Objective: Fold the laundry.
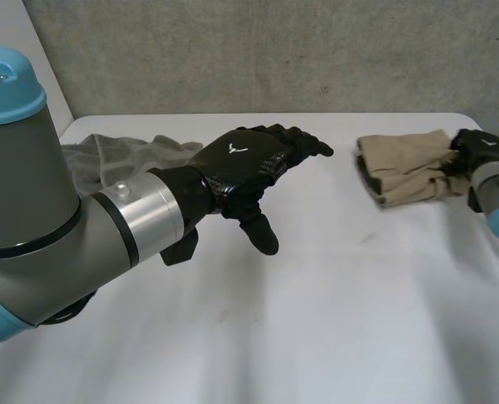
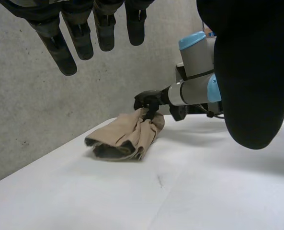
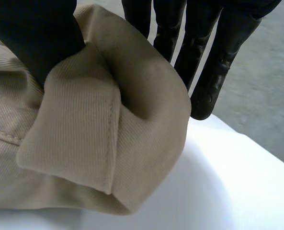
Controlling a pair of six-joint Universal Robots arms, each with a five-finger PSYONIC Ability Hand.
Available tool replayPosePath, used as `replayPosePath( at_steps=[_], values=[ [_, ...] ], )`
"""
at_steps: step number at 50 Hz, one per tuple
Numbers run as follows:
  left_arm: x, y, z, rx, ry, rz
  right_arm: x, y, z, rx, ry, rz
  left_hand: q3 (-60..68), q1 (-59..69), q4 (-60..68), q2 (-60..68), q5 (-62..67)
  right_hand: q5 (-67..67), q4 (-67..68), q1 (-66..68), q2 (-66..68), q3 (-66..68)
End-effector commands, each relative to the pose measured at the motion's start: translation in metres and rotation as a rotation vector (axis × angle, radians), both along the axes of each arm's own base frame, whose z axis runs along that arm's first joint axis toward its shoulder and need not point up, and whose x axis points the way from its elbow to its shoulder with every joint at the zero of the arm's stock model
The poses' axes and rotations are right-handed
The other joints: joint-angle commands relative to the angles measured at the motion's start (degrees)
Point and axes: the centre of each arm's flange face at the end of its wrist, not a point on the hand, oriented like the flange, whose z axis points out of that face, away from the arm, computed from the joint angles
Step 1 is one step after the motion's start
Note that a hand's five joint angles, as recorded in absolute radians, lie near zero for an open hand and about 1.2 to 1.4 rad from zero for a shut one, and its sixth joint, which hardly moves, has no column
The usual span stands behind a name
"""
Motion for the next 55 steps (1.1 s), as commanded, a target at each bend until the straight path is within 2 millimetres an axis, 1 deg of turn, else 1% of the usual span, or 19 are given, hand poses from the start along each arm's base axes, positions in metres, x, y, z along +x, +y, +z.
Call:
replayPosePath(
  at_steps=[1,7,19,21,22,23,28,35,39,40,42,44,46,47,49,50,53,54,55],
  values=[
    [0.0,0.0,-0.002,0.006,-0.003,-0.001,-0.053,-0.013,-0.01,0.019,-0.003,-0.051,-0.8,-0.7,-1.9,-1.7,-2.7,18.0,11.7,25.0,13.1,17.3],
    [-0.001,0.0,-0.002,0.023,0.006,0.001,-0.09,-0.019,-0.006,0.0,0.022,-0.087,-0.8,-0.7,-1.9,-1.7,-2.7,18.0,11.7,25.0,13.1,17.3],
    [-0.001,0.0,-0.003,0.027,0.005,0.001,-0.108,-0.021,-0.002,-0.017,0.127,-0.1,-0.8,-0.7,-1.9,-1.7,-2.7,18.0,11.7,25.0,13.1,17.3],
    [-0.001,0.0,-0.004,0.028,0.004,0.001,-0.111,-0.021,-0.001,-0.016,0.133,-0.124,-0.8,-0.7,-1.9,-1.7,-2.7,5.4,-1.0,12.4,0.5,4.6],
    [-0.001,-0.001,-0.004,0.028,0.004,0.002,-0.115,-0.021,-0.001,-0.013,0.139,-0.157,-0.8,-0.7,-1.9,-1.7,-2.7,-42.4,-48.7,-35.4,-47.2,-43.1],
    [-0.001,-0.001,-0.004,0.028,0.004,0.002,-0.115,-0.021,-0.001,-0.014,0.141,-0.16,-0.8,-0.7,-1.9,-1.7,-2.7,-52.0,-58.3,-45.0,-56.9,-52.7],
    [0.0,-0.002,-0.002,0.024,0.006,0.005,-0.111,-0.019,0.011,-0.017,0.199,-0.13,-0.8,-0.7,-1.9,-1.7,-2.7,-52.0,-58.3,-45.0,-56.9,-52.7],
    [0.007,-0.011,0.003,0.015,0.019,0.038,-0.1,0.002,0.052,0.079,0.48,-0.109,-0.8,-0.7,-1.9,-1.7,-2.7,-52.0,-58.3,-45.0,-56.9,-52.7],
    [0.008,-0.012,0.007,0.022,0.035,0.046,-0.079,0.017,0.103,0.045,0.613,-0.165,-0.8,-0.7,-1.9,-1.7,-2.7,-52.0,-58.3,-45.0,-56.9,-52.7],
    [0.008,-0.013,0.008,0.019,0.04,0.047,-0.074,0.023,0.128,-0.002,0.628,-0.199,-0.8,-0.7,-1.9,-1.7,-2.7,-52.0,-58.3,-45.0,-56.9,-52.7],
    [0.01,-0.014,0.015,0.001,0.05,0.061,-0.066,0.028,0.152,-0.066,0.63,-0.211,-0.8,-0.7,-1.9,-1.7,-2.7,-52.0,-58.3,-45.0,-56.9,-52.7],
    [0.012,-0.017,0.02,-0.02,0.06,0.081,-0.038,0.039,0.179,-0.164,0.624,-0.171,-0.8,-0.7,-1.9,-1.7,-2.7,-52.0,-58.3,-45.0,-56.9,-52.7],
    [0.018,-0.025,0.029,-0.068,0.086,0.136,-0.014,0.049,0.192,-0.22,0.618,-0.129,-0.8,-0.7,-1.9,-1.7,-2.7,-52.0,-58.3,-45.0,-56.9,-52.7],
    [0.021,-0.028,0.031,-0.084,0.093,0.158,0.012,0.061,0.203,-0.272,0.61,-0.072,-0.8,-0.7,-1.9,-1.7,-2.7,-52.0,-58.3,-45.0,-56.9,-52.7],
    [0.031,-0.045,0.038,-0.146,0.118,0.235,0.037,0.074,0.208,-0.311,0.598,-0.008,-0.8,-0.7,-1.9,-1.7,-2.7,-52.0,-58.3,-45.0,-56.9,-52.7],
    [0.035,-0.051,0.04,-0.164,0.128,0.261,0.063,0.089,0.204,-0.33,0.586,0.075,-0.8,-0.7,-1.9,-1.7,-2.7,-52.0,-58.3,-45.0,-56.9,-52.7],
    [0.055,-0.081,0.045,-0.225,0.15,0.358,0.098,0.115,0.19,-0.335,0.569,0.214,-0.8,-0.7,-1.9,-1.7,-2.7,-52.0,-58.3,-45.0,-56.9,-52.7],
    [0.059,-0.088,0.044,-0.233,0.15,0.376,0.122,0.137,0.182,-0.345,0.556,0.319,-0.8,-0.7,-1.9,-1.7,-2.7,-52.0,-58.3,-45.0,-56.9,-52.7],
    [0.072,-0.104,0.044,-0.255,0.15,0.424,0.133,0.15,0.177,-0.347,0.548,0.372,-0.8,-0.7,-1.9,-1.7,-2.7,-52.0,-58.3,-45.0,-56.9,-52.7]
  ],
)
